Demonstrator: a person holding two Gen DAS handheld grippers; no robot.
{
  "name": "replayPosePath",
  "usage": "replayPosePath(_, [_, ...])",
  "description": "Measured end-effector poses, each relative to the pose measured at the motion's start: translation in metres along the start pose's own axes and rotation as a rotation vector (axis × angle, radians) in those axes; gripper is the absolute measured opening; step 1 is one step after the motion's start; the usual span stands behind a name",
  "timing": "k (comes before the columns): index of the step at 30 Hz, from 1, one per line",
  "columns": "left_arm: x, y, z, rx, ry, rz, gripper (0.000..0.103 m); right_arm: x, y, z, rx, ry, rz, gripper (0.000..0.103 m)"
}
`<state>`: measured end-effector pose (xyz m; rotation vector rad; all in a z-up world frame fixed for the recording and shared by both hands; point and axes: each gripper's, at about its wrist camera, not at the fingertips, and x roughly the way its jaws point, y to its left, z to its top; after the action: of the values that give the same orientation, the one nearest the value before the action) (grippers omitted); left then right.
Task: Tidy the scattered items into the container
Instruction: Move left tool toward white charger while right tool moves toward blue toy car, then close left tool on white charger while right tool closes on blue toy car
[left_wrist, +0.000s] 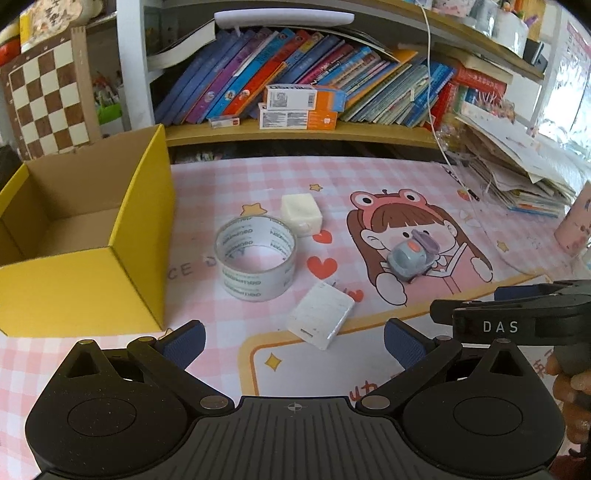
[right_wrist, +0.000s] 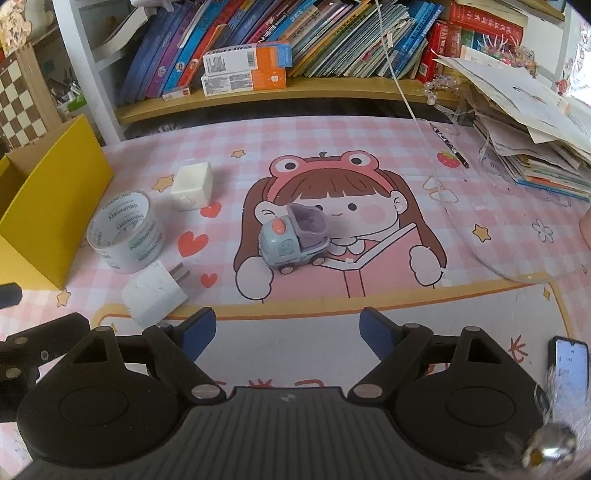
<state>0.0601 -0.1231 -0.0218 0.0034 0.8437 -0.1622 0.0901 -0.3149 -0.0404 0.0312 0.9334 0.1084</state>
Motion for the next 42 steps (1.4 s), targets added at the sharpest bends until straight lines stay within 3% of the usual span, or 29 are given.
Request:
replayPosePath(7, [0.015,-0.012,0.002,0.048,0.024,-0.047,0.102,0.009,-0.012,0.005,0.007,0.0,-0.009,0.086])
replayPosePath(13, [0.034,-0.014,0.004,0.054,0.053,-0.036,0.09,0.015,-0.021,0.011,0.026,-0.006,-0.009,0.085])
replayPosePath(17, [0.049,-0.016,0.005,0.064,0.081,-0.053,0.073,0.021,-0.023,0.015,0.02,0.006,-0.006,0.085])
replayPosePath(26, [0.072,-0.024,0.009,0.139,0.103,-0.045,0.071,0.035,-0.024,0.021,0.013,0.032,0.01,0.085])
replayPosePath(35, [0.092,-0.02,0.011,0.122,0.14,-0.043,0.058,0.045,-0.026,0.026,0.011,0.036,0.007,0.085])
replayPosePath(42, [0.098,-0.019,0.011,0.107,0.142,-0.058,0.057,0.05,-0.025,0.03,-0.001,0.04,0.004,0.085])
